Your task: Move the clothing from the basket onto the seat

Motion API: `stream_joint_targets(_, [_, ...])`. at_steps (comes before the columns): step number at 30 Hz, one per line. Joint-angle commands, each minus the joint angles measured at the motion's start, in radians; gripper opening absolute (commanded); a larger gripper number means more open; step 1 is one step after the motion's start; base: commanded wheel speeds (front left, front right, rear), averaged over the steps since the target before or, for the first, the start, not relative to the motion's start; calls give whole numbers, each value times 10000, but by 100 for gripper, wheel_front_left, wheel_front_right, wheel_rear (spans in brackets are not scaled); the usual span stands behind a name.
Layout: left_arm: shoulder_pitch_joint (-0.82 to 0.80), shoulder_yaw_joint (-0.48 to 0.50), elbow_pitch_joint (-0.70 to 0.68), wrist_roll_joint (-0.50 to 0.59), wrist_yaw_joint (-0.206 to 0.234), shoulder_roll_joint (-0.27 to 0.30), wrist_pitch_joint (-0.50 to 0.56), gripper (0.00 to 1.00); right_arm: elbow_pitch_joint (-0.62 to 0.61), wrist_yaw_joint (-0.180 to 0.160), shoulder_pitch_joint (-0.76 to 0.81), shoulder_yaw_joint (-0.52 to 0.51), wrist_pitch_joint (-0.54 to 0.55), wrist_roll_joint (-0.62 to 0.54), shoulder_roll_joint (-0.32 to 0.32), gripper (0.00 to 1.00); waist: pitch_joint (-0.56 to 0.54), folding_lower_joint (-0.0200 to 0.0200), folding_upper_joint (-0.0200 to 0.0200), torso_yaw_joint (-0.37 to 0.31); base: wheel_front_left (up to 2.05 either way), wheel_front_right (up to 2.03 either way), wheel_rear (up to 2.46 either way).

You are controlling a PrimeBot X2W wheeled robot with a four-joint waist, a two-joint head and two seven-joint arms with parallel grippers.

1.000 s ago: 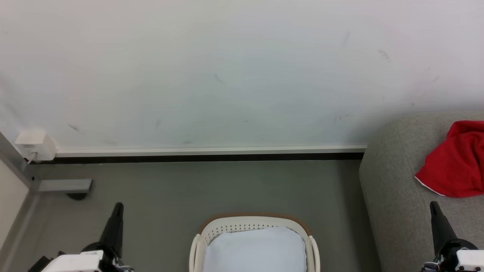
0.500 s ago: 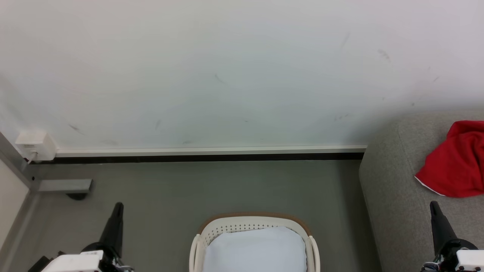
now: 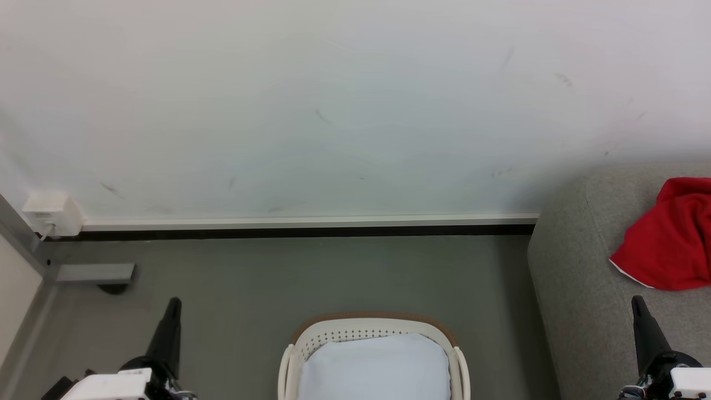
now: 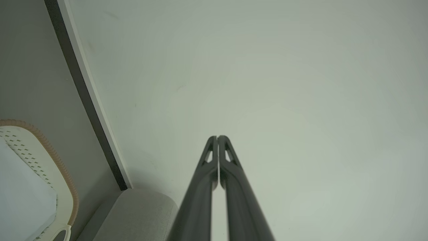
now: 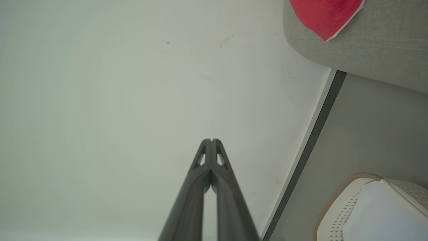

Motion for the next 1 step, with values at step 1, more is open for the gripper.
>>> stream_joint_targets(1, [-78, 13, -32, -138, -36, 74, 38, 0, -40, -17, -124, -37, 36, 1, 0, 0, 0, 0, 0, 0, 0, 0, 0])
